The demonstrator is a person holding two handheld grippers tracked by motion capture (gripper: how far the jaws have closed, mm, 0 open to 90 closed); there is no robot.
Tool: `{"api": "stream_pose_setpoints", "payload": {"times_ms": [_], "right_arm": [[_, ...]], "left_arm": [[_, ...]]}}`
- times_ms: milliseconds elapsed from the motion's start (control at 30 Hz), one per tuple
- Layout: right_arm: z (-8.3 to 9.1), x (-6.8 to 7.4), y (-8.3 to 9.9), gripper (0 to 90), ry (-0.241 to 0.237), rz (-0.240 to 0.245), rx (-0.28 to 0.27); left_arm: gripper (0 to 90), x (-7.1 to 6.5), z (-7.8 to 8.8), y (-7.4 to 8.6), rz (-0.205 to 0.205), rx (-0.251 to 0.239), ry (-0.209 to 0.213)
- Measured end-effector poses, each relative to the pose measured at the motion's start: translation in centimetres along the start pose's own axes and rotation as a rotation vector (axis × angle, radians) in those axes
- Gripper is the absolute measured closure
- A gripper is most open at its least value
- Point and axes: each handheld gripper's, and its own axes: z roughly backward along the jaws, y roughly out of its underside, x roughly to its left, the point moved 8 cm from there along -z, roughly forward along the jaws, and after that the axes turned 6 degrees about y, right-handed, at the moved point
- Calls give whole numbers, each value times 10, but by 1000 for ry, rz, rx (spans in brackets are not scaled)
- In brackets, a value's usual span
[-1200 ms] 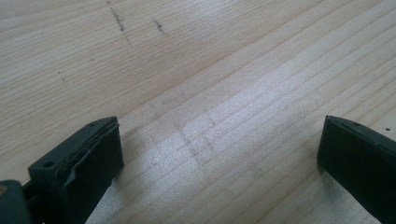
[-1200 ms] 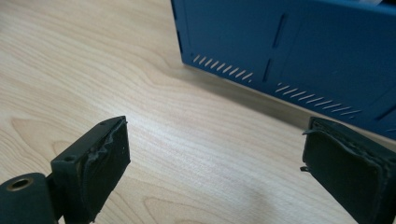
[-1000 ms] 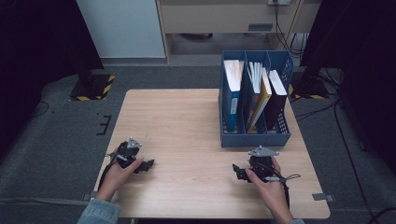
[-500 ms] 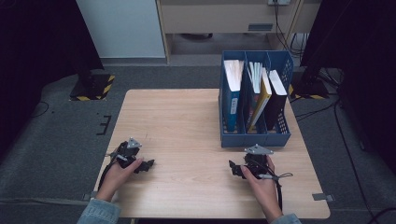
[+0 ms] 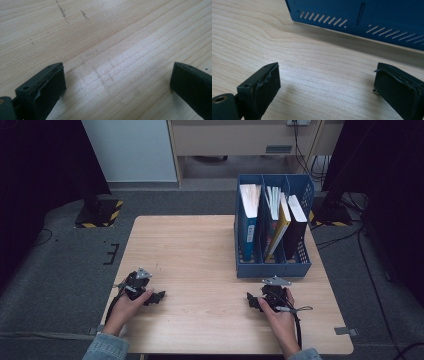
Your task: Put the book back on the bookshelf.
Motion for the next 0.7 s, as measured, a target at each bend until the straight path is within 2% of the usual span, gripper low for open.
{"api": "stream_pose_setpoints", "payload": {"times_ms": [233,433,533,700], "right_arm": [[-4,-1,1,57,24,-11,0],[-6,0,1,45,53,15,6],[-7,2,2,33,66,51,19],[-7,2,2,31,68,47,19]], "left_arm": [[0,0,0,0,-1,0,1],[0,-1,-1,-1,-4,3,3],[0,-1,-1,-1,-6,5,5],[0,-1,-1,-1,-8,6,6]]}}
